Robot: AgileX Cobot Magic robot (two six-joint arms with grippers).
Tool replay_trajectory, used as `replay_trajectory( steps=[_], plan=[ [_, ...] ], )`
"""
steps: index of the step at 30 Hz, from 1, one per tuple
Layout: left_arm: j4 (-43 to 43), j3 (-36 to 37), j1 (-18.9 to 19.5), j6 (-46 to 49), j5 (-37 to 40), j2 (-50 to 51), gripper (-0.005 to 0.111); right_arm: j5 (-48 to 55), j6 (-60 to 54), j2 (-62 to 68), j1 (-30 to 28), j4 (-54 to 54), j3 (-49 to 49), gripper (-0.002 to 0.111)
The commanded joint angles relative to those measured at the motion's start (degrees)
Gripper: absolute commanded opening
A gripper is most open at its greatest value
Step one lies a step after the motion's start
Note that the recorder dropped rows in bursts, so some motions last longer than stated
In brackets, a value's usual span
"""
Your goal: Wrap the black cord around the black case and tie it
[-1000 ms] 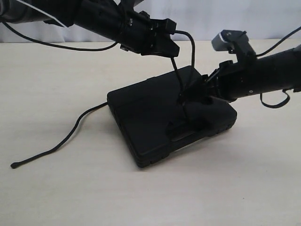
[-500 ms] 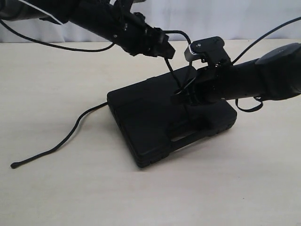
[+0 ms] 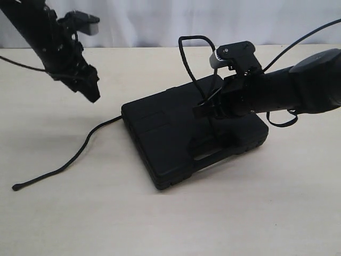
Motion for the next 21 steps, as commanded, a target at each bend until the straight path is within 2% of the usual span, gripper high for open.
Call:
replay_trajectory(
  steps=[1,10,13,16,21],
  plan=[
    [9.26,5.04,-1.47,1.54,0.96,0.02,0.058,-0.03,-0.09,0.12,0.10,-0.17,0.27,0.004],
    [9.78,15.37,-1.75,1.54,-0.87,0.02,0.058,-0.03,-0.09,0.12,0.10,-0.17,0.27,0.004],
    [6.55,17.45,-1.75,1.54,-2.00,0.02,0.058,-0.03,-0.09,0.12,0.10,-0.17,0.27,0.004],
    [2.52,19.25,-1.75,1.68,-5.01,0.02,0.058,-0.03,-0.09,0.12,0.10,-0.17,0.27,0.004],
    [3.42,22.05,-1.75,0.32,-12.38,0.02,0.058,-0.03,-0.35,0.12,0.10,-0.16,0.27,0.004]
  ],
)
